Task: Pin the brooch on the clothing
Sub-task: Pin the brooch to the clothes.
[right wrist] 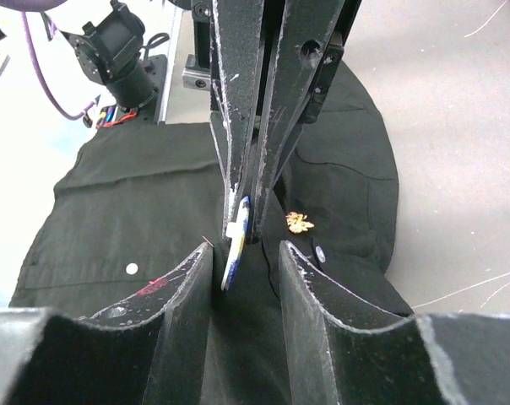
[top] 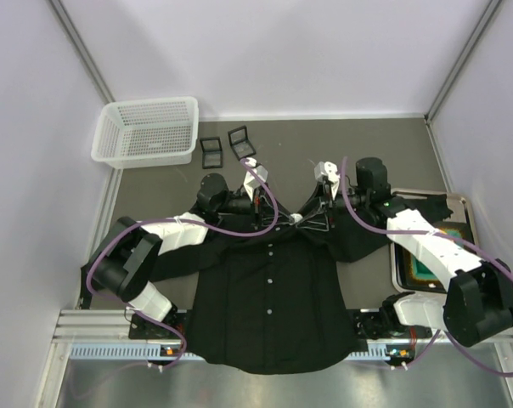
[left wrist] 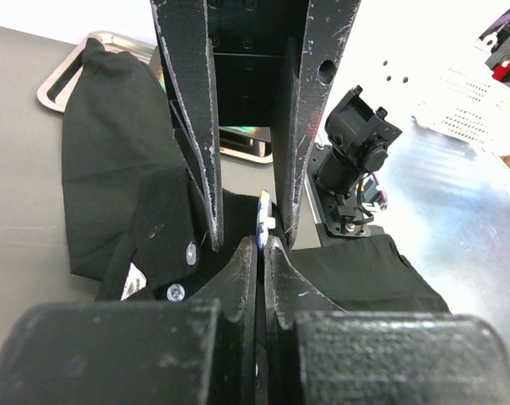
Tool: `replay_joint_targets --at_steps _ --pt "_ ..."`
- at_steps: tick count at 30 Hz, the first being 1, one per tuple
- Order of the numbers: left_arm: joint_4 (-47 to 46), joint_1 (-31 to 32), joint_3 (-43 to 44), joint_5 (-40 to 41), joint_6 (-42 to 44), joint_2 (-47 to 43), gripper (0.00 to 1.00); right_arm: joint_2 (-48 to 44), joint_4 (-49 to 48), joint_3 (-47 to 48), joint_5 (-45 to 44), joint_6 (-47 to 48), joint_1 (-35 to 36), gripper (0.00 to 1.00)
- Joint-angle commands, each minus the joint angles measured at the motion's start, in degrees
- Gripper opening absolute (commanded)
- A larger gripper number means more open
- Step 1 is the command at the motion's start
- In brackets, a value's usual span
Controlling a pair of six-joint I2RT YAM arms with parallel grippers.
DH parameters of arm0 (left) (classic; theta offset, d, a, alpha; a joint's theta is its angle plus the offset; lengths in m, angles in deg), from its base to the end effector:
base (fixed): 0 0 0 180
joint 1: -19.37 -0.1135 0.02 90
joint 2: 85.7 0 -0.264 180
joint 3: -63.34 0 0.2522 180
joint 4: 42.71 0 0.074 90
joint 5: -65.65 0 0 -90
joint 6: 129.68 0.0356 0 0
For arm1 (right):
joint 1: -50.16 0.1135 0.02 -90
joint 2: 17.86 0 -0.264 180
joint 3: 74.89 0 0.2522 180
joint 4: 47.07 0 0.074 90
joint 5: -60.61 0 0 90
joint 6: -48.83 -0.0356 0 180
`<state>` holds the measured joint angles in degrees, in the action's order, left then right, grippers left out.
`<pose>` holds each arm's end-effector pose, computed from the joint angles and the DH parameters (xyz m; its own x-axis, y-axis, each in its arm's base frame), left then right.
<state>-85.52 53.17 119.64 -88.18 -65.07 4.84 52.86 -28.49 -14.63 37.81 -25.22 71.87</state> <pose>0.2479 -0.2044 0.2490 -0.3095 -0.0203 -0.9507 0.9410 -0.1505 -0.3032 0.2272 0.1258 0.2743 -0.1885 -0.1897 -0.9636 -0.9817 0.0102 0.1900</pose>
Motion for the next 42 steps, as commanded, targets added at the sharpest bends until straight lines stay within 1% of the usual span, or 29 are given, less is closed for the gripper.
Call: replay_joint_targets --at_steps 1,7,11,16,17,21,23,27,32,38,42 --pt "-3.54 0.65 1.58 -0.77 0.51 -1.07 0.00 0.56 -7.28 0.08 0.21 -4.33 0.61 0.35" --pt "-3.54 0.65 1.49 -0.59 0.60 -1.25 0.00 1.35 -8.95 0.61 -0.14 -7.68 0.61 0.31" --pt "-3.36 0.74 1.40 -0.76 0.95 -1.42 0.00 1.79 -7.99 1.31 -2.50 -8.21 0.61 0.29" --pt "-3.01 0.65 1.23 -0.68 1.39 -1.77 0.00 1.79 -6.41 1.40 -4.27 -8.21 0.52 0.18" --pt "-3.01 0.56 1.14 -0.50 1.39 -1.95 0.00 1.88 -5.79 1.49 -4.79 -8.12 0.52 0.14" --pt "-2.84 0.56 0.87 -0.59 2.01 -2.39 0.00 2.14 -4.99 2.01 -6.64 -8.64 0.26 0.08" --pt "-2.66 0.65 0.87 -0.59 2.09 -2.56 0.00 3.02 -2.54 3.15 -7.34 -8.74 0.17 0.04" --pt "-2.31 0.56 1.05 -0.42 2.36 -2.48 0.00 4.42 2.11 5.09 -7.09 -6.81 0.17 0.04" --pt "-2.05 0.91 1.84 -0.94 3.41 -1.77 0.00 4.25 5.72 6.41 -5.59 -3.03 1.66 0.10" --pt "-1.78 1.44 2.63 -1.64 4.12 -1.33 0.00 4.96 7.92 7.46 -5.85 -0.39 1.93 0.11" --pt "-1.61 1.79 2.63 -2.26 4.99 -1.33 0.00 5.40 10.03 8.25 -5.94 1.45 2.10 0.15"
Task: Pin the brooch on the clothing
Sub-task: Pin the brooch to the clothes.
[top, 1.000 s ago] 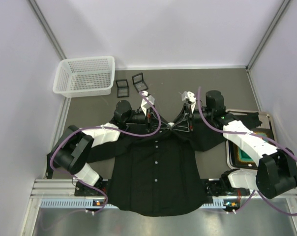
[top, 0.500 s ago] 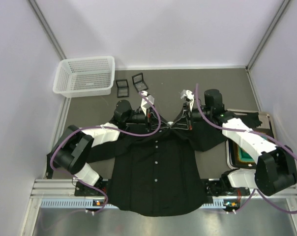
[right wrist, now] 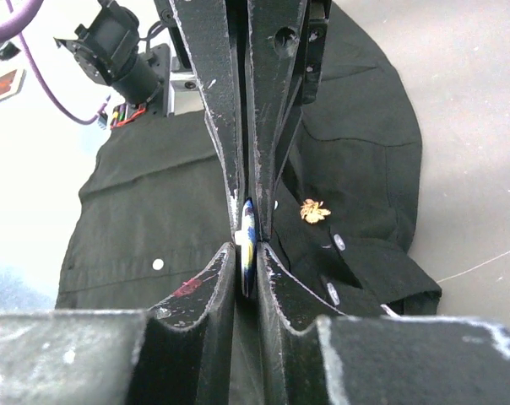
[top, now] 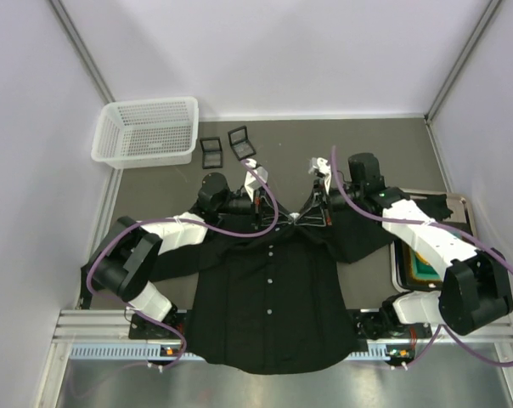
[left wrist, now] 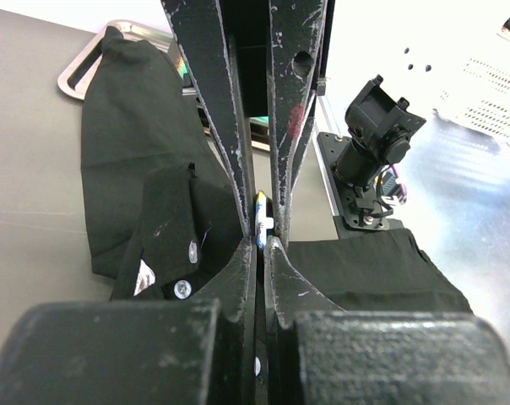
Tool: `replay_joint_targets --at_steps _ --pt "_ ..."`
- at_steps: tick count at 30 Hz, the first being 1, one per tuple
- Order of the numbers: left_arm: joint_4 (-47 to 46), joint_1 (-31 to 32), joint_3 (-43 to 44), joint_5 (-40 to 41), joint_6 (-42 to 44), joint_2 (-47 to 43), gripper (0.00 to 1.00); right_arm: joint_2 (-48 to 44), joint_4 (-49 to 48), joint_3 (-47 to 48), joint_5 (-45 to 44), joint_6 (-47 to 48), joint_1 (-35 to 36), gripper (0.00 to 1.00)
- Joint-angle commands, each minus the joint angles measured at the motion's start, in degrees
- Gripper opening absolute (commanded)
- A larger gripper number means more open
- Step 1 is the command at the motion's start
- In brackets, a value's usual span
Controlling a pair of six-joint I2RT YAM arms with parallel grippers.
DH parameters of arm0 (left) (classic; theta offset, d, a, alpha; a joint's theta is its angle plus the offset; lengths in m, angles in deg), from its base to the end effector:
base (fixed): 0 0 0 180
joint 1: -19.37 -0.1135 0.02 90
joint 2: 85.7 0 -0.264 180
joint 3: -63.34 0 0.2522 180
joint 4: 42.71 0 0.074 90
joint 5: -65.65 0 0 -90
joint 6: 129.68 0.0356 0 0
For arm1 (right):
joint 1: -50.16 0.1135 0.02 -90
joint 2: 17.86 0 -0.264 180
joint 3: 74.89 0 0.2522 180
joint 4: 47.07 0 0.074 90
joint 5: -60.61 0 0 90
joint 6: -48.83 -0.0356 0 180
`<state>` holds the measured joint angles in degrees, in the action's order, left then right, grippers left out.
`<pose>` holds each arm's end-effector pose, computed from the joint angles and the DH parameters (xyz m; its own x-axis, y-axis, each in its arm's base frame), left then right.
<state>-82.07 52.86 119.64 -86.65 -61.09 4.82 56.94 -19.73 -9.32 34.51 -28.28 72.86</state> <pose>0.2504 -0.2035 0.2438 -0.2925 -0.0099 -0.9562 0.9508 -0.1101 -0.2897 0.2383 0.1344 0.2744 -0.3495 -0.2526 -0.9022 -0.9367 0.0730 0.3424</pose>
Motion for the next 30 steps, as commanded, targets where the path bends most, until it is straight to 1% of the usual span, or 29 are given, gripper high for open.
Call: replay_joint_targets --at_steps 1,2,4,9,13,17,25,28,30 --pt "-4.89 2.45 2.63 -3.70 1.37 -1.31 0.00 1.48 1.53 3.21 -2.81 4.78 1.21 0.16" --pt "-4.88 2.54 2.81 -3.70 1.37 -1.22 0.00 1.66 2.06 3.38 -3.34 4.87 1.29 0.18" --pt "-4.88 2.54 2.89 -3.61 1.46 -0.96 0.00 1.92 2.50 3.91 -3.87 4.87 1.56 0.19" --pt "-4.62 2.72 3.16 -3.70 1.81 -0.96 0.00 2.19 2.68 4.26 -4.75 4.61 1.65 0.17" --pt "-4.71 2.89 2.98 -3.88 2.25 -1.13 0.00 2.36 2.68 4.44 -5.10 4.25 1.65 0.11" --pt "-4.18 3.59 2.89 -4.06 3.65 -1.40 0.00 3.06 2.85 4.96 -5.36 3.12 1.65 0.00" --pt "-3.30 3.68 2.90 -4.05 5.59 -2.10 0.00 4.47 4.08 6.63 -6.86 0.83 1.65 0.00" --pt "-2.69 3.68 2.28 -3.79 6.64 -2.89 0.00 5.17 4.08 6.99 -7.82 -1.89 1.12 0.00" --pt "-1.73 3.68 1.49 -3.18 7.60 -3.85 0.00 6.57 3.82 7.60 -7.56 -6.01 -0.54 0.00"
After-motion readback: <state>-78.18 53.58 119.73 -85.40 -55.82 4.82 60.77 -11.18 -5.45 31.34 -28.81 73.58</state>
